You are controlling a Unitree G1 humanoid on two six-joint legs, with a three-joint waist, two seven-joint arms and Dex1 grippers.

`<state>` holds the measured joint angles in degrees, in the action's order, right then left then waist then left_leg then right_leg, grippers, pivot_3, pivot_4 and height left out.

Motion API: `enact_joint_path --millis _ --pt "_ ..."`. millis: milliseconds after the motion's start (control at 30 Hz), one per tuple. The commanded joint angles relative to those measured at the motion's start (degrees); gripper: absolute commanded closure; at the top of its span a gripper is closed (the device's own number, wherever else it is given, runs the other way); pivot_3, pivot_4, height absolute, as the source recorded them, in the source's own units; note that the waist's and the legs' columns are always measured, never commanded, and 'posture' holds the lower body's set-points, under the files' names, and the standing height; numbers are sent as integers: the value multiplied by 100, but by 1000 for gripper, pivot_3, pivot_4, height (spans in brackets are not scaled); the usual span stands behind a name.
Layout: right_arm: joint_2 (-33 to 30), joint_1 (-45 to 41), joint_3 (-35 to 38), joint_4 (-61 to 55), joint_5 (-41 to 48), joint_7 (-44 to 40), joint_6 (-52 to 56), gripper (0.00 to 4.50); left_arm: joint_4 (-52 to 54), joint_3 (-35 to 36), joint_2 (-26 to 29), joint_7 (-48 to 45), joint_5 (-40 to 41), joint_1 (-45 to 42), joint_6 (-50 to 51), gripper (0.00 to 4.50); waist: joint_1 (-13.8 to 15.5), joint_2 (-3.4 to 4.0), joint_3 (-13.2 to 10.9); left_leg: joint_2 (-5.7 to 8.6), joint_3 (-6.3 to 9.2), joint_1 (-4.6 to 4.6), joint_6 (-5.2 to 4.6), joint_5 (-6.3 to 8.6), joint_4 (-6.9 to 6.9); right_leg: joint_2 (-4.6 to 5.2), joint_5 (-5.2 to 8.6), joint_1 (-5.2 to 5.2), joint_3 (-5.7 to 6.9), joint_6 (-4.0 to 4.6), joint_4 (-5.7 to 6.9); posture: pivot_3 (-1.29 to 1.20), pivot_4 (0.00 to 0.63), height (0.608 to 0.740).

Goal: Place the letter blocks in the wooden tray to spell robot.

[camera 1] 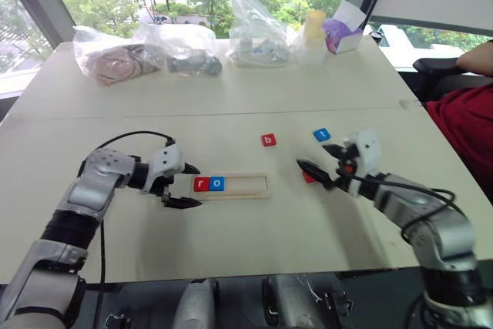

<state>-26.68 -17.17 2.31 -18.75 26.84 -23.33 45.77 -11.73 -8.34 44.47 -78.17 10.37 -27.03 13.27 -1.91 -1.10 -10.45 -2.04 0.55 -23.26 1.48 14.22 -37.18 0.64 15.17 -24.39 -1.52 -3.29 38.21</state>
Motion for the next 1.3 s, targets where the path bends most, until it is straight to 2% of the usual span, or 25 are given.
enact_joint_path --millis 33,133,267,433,667,767,867,933,1067,1133,1233,1300 --pt "616 -845 -356 421 -311 662 362 0 710 664 472 70 479 220 684 24 -39 2 -1 -1 2 -2 0 0 1 0 0 -2 1 0 0 0 150 740" --pt "1221 -1603 -604 1244 -727 1197 409 0 978 1302 682 392 943 289 1393 24 -62 2 -2 -1 0 -4 0 0 3 2 0 -7 1 0 1 0 150 740" --pt "1808 -2242 -795 2273 -1201 1635 260 0 1423 1980 665 980 1366 415 2003 24 -46 0 -1 0 3 -9 0 0 3 5 0 -9 4 -1 -2 0 150 740" --pt "2032 -2442 -900 2860 -1514 1713 142 0 2178 2332 730 1313 1586 1094 2285 24 -49 0 -1 10 -5 -11 0 0 11 29 -4 -9 1 -9 -6 0 150 740" --pt "2221 -2454 -1010 3324 -1915 1780 -31 0 2728 2480 548 1912 1853 1414 2496 24 -66 -2 0 9 -3 -9 1 0 9 25 -5 -11 1 -11 -5 0 150 740" --pt "2300 -2426 -1087 3340 -2062 1810 12 880 2767 2396 516 2035 1839 1412 2440 0 -71 -3 0 7 -4 -6 1 0 10 21 -5 -11 -1 -10 -3 0 150 740" --pt "2300 -2376 -1131 3288 -2186 1798 23 2523 2699 2345 494 2086 1842 1325 2386 0 -69 -3 0 7 -4 -6 1 0 10 20 -5 -11 -1 -10 -4 0 150 740" --pt "2304 -2343 -1123 3234 -2231 1791 33 3317 2630 2281 495 2081 1824 1249 2322 0 -67 -4 1 7 -4 -6 1 0 10 20 -5 -11 -1 -10 -4 0 150 740" --pt "2225 -2291 -796 2860 -2272 1965 -60 3304 2782 2024 558 1919 1845 1240 2271 0 -64 -3 0 7 -5 -6 1 0 9 20 -5 -10 -1 -10 -4 0 150 740" --pt "2044 -2029 -624 2111 -2314 2040 -24 3304 2980 1859 612 1818 1878 1279 2301 0 -39 -2 0 7 -4 -10 1 0 12 21 -5 -12 -1 -10 -5 0 150 740" --pt "1778 -1144 -226 207 -2148 2043 732 3304 3196 1653 606 1679 1954 1266 2324 0 17 -3 0 12 1 -21 1 0 16 32 -5 -16 2 -11 -11 0 150 740" --pt "1707 -792 -47 -547 -2080 2061 1121 3304 3211 1576 562 1681 1960 1213 2300 0 52 -3 0 12 0 -21 1 1 17 35 -2 -16 2 -15 -12 0 150 740"
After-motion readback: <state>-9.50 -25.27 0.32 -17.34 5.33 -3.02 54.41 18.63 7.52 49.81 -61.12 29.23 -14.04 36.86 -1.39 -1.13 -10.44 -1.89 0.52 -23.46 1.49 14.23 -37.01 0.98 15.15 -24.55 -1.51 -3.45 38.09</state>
